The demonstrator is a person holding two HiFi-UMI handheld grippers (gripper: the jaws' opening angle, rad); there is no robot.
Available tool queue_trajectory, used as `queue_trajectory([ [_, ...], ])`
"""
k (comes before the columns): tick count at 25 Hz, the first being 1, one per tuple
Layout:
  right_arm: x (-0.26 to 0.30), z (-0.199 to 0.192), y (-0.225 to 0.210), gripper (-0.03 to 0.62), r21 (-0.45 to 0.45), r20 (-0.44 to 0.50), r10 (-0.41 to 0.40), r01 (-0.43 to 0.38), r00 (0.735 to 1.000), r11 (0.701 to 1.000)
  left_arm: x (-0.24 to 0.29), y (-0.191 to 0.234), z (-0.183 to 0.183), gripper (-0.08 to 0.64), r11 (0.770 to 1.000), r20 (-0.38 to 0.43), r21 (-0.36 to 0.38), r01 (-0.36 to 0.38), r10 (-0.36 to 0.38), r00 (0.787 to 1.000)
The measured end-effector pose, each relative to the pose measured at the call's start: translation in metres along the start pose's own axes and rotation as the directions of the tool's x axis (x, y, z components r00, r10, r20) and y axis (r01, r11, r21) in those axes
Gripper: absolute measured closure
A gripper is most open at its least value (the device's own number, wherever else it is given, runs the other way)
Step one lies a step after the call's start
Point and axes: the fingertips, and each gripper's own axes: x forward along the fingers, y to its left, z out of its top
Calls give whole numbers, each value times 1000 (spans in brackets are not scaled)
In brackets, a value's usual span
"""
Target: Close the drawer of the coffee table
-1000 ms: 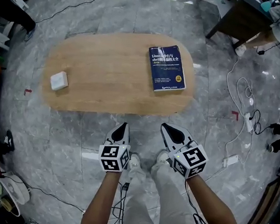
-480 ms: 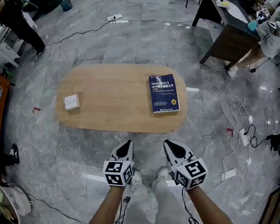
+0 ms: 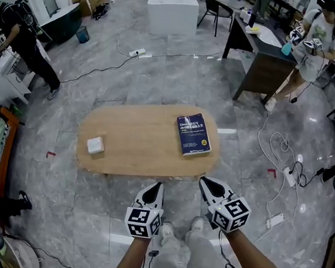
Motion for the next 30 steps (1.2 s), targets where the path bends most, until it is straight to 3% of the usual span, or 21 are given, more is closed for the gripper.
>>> queue_trajectory([
  [4, -12, 20, 13, 581, -5, 51, -1, 1, 999, 1000, -22, -15, 21, 557, 999, 28, 36, 36, -37, 999],
  [8, -20, 36, 17, 581, -18, 89, -11, 13, 996, 1000, -34, -26, 43, 557, 997, 68, 26, 68, -69, 995],
  [14, -38, 70, 31, 581, -31, 157, -31, 36, 987, 999, -55, -45, 79, 557, 989, 104, 92, 120, -129, 986],
  [22, -57, 113, 44, 581, -71, 261, -47, 68, 964, 995, -72, -71, 139, 557, 968, 196, 185, 170, -206, 959],
  [30, -60, 123, 54, 581, -84, 304, -60, 90, 951, 992, -81, -84, 174, 557, 950, 258, 231, 212, -270, 928],
])
